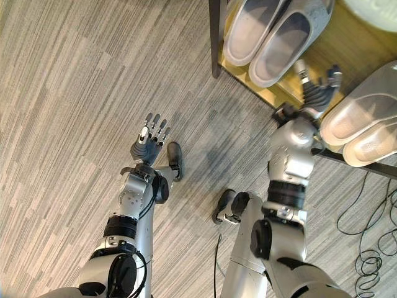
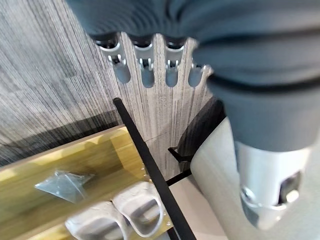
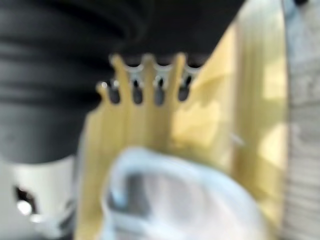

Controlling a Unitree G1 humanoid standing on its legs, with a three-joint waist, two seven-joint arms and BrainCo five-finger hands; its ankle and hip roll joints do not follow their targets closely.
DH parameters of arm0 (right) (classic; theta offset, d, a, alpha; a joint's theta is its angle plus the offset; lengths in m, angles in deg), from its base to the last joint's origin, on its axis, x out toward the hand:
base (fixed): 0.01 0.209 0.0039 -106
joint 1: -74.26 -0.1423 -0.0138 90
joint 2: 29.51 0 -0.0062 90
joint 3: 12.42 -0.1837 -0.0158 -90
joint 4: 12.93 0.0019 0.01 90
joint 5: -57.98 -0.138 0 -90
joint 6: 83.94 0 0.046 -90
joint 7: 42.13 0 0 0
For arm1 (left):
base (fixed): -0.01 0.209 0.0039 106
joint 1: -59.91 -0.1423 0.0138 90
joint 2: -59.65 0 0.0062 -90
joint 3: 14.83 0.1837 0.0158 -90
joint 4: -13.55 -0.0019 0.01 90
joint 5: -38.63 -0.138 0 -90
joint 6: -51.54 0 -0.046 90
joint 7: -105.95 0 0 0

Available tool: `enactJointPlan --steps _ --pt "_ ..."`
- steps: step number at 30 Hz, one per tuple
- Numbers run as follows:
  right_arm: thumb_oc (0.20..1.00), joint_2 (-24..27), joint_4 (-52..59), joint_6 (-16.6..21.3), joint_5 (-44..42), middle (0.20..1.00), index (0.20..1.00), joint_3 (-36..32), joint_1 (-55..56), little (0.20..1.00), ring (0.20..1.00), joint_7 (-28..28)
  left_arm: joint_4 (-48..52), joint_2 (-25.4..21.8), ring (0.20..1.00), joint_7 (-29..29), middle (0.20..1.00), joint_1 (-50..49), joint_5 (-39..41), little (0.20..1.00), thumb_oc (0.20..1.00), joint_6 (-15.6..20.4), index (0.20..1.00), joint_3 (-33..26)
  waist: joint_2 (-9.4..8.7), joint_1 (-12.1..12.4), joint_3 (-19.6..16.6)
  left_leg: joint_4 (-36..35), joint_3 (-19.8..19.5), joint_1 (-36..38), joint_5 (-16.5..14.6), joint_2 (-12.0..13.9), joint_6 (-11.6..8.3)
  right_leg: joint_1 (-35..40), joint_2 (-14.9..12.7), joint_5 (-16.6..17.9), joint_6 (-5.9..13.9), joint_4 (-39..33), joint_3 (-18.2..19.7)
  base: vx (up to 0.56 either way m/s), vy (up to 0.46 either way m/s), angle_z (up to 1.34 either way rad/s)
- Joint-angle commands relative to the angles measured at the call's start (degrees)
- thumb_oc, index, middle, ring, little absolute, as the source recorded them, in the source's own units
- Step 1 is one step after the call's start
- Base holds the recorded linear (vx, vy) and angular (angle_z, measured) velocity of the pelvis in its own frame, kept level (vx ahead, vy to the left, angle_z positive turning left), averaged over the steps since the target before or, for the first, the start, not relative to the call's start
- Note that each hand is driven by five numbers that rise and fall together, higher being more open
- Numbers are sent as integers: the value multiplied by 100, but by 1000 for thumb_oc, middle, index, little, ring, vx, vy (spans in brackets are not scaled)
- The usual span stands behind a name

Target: Arrange the slippers neatly on the shoe rack.

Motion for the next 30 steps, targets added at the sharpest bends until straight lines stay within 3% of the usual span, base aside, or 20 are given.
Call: enactJointPlan --steps 1,3,4,9,14,15,16,20,23,28,30 --pt "1000 -257 93 339 72 1000 1000 364 810 1000 1000 561 19 -304 1000 102 1000 -401 -432 1000 1000 720 1000 228 195 -263 -419 -607 -560 919 -385 603 -796 437 508 746 233 -768 422 -96 9 -7" --pt "1000 -437 61 366 37 1000 1000 479 1040 1000 1000 617 77 -408 1000 73 1000 -520 -541 1000 1000 890 1000 412 176 -271 -445 -697 -562 1037 -338 593 -789 567 566 825 231 -923 373 -77 23 -9" --pt "1000 -597 -128 406 33 1000 1000 739 1440 1000 1000 715 100 -744 1000 -129 1000 -691 -891 1000 1000 956 1000 784 184 -290 -493 -997 -575 1337 -239 602 -773 840 683 946 261 -1231 331 -87 50 -10" --pt "1000 -821 -622 501 -114 1000 1000 1280 2702 1000 1000 933 270 -1285 1000 -176 1000 -1271 -1559 1000 1000 1195 1000 1775 237 -360 -648 -2015 -463 2351 100 543 -794 1668 960 1252 318 -2091 230 -81 64 -9" --pt "1000 -498 -1331 770 -165 1000 1000 1266 3813 1000 1000 1059 662 -1874 1000 159 1000 -1958 -2087 1000 1000 1668 1000 2502 366 -414 -829 -3327 -283 3606 657 447 -877 2776 1132 1590 324 -3281 326 -7 70 -4" --pt "1000 -496 -1335 778 -166 1000 1000 1267 3823 1000 1000 1063 674 -1873 1000 166 1000 -1976 -2089 1000 1000 1667 1000 2509 364 -412 -813 -3367 -275 3659 675 447 -877 2820 1135 1603 325 -3311 328 0 104 -8" --pt "1000 -376 -1777 912 -144 1000 1000 1220 4059 1000 1000 1155 762 -1937 1000 294 1000 -2169 -2189 1000 1000 1796 1000 2607 452 -375 -926 -4047 -273 4186 1083 419 -921 3272 1270 1851 332 -3846 358 27 99 -7" --pt "1000 -34 -2731 1190 75 1000 1000 1233 4437 1000 1000 1232 1057 -2030 1000 556 1000 -2380 -2657 1000 1000 1994 1000 2989 568 -441 -1071 -4795 -113 5229 1406 395 -952 4349 1460 2054 364 -4701 429 100 97 -6" --pt "1000 184 -3356 1324 289 1000 1000 1305 4685 1000 1000 1330 1380 -2136 1000 546 1000 -2440 -3021 1000 1000 1742 1000 3320 668 -502 -1140 -5098 44 5910 1473 451 -943 4989 1511 2191 373 -5124 545 109 88 -13" --pt "1000 363 -4200 1485 602 1000 1000 1279 5007 1000 1000 1503 2067 -2126 1000 89 1000 -2372 -3679 1000 1000 757 1000 3695 805 -608 -1337 -5599 359 7091 1453 243 -910 6107 1524 2231 396 -5904 762 107 41 -24" --pt "1000 341 -4479 1577 622 1000 1000 1194 5081 1000 1000 1541 2413 -2320 1000 132 1000 -2197 -4398 1000 1000 442 1000 3869 898 -632 -1424 -5831 407 7448 1504 185 -886 6445 1545 2284 388 -6163 759 75 -20 -14"
